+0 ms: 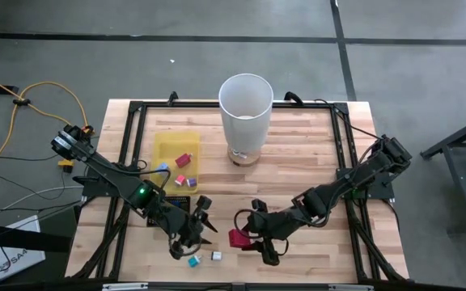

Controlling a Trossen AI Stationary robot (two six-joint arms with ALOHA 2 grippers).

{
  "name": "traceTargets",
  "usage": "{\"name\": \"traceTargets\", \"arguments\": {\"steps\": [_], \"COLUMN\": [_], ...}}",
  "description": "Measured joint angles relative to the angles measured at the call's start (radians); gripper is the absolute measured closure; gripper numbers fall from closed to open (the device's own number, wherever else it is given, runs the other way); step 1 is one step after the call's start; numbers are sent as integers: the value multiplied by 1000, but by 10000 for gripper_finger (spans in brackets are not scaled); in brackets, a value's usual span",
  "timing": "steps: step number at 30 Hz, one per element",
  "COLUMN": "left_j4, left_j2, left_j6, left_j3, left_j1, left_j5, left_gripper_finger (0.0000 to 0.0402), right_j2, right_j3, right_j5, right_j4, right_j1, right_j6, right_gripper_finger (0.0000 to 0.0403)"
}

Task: Pick & Place Office items
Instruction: Put the red charger adapter into the yellow bin

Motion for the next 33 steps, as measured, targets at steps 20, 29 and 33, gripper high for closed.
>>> {"name": "traceTargets", "arguments": {"steps": [20,29,33], "left_j4": [131,195,238], "left_j2": [9,78,74], "left_j6": [809,961,927], "left_j3": [0,0,0], "left_j1": [-40,-40,-40], "left_j5": [-98,-187,-187], "left_gripper_finger": [239,239,239], "right_j2": [6,6,6], "right_j3": [0,0,0], "right_j5": [-44,-45,-47], "right_j4": [-5,-5,-6], "right_j1": [-2,-2,-1], "right_j6": [69,71,73], "right_gripper_finger": [197,197,197]}}
